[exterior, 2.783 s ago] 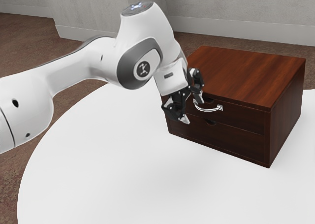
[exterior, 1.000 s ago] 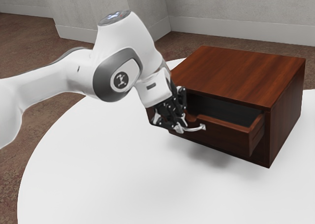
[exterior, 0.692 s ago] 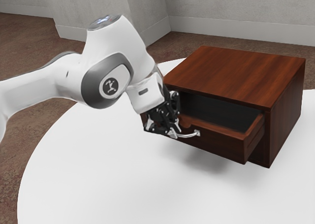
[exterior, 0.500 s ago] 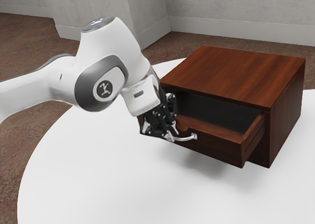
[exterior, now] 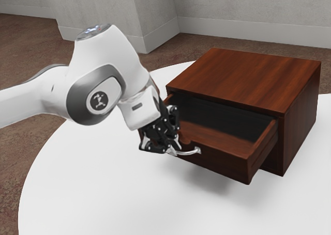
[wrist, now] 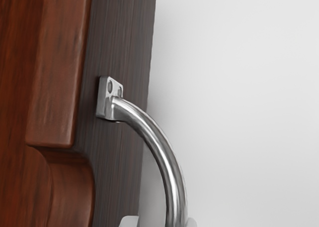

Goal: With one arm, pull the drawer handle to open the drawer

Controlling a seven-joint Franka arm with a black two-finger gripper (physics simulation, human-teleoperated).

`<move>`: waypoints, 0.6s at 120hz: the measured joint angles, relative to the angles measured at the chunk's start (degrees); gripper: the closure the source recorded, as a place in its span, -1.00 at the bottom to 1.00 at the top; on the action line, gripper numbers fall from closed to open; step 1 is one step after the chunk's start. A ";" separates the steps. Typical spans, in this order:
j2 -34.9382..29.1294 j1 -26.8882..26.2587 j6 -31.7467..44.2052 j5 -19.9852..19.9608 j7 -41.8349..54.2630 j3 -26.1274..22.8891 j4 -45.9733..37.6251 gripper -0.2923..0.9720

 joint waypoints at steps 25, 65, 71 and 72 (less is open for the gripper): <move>-2.64 0.66 -0.39 -0.37 -0.34 -0.71 -2.44 0.48; -7.32 -2.04 -0.76 -0.35 -0.73 -2.65 2.12 0.10; -7.49 -1.97 -0.92 -0.34 -0.76 -2.71 3.21 -0.03; -7.51 -1.96 -0.94 -0.34 -0.76 -2.71 3.33 -0.05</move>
